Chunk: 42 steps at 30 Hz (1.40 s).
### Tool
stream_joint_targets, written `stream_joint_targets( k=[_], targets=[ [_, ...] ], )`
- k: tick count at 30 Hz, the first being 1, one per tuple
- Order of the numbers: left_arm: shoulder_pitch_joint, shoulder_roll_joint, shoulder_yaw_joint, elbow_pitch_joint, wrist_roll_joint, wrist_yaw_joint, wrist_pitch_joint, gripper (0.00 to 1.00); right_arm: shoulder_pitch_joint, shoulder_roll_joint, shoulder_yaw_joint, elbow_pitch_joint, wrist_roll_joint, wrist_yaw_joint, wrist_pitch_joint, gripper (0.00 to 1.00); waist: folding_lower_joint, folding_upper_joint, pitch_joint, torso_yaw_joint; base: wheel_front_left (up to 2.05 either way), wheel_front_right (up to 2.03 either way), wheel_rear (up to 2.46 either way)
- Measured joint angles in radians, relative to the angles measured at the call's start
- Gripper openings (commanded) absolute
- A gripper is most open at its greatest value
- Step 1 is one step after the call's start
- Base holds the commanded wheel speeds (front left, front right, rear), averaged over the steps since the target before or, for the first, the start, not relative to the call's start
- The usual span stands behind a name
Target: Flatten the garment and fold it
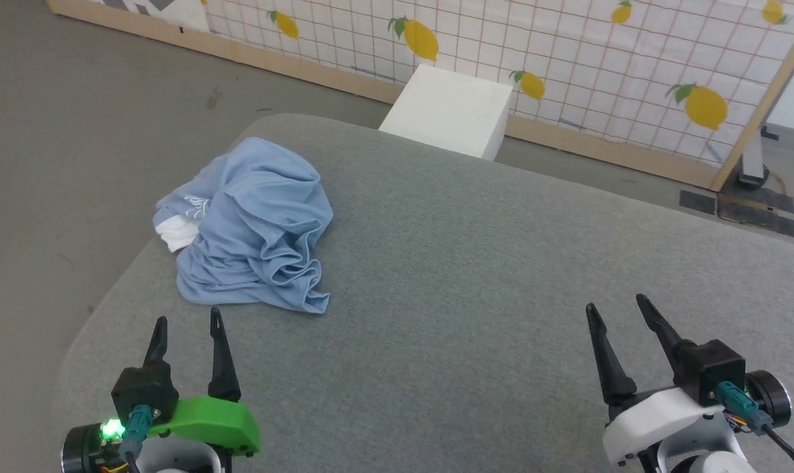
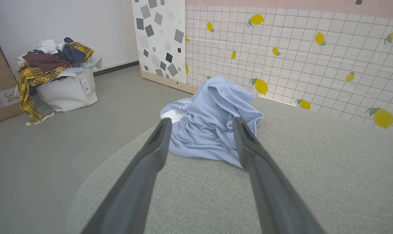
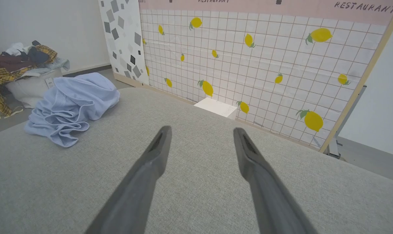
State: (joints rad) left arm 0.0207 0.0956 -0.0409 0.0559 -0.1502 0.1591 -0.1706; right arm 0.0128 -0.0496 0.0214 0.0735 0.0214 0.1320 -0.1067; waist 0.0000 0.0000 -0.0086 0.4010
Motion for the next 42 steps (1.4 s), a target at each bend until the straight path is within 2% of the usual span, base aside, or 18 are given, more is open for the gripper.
stream_joint_targets(
  k=[35, 42],
  targets=[
    [0.005, 0.038, -0.029, 0.031, -0.073, 0.062, -0.079, 1.0, -0.014, 0.0, 0.013, 0.038, 0.014, 0.0, -0.052, 1.0, 0.0, 0.0, -0.005, 0.163, 0.0, 0.0, 0.0],
    [0.005, 0.04, -0.028, 0.032, -0.08, 0.062, -0.082, 1.0, -0.016, 0.0, 0.013, 0.04, 0.015, 0.0, -0.052, 1.0, 0.0002, 0.0, 0.0, 0.165, 0.0, 0.0, 0.0]
  ],
)
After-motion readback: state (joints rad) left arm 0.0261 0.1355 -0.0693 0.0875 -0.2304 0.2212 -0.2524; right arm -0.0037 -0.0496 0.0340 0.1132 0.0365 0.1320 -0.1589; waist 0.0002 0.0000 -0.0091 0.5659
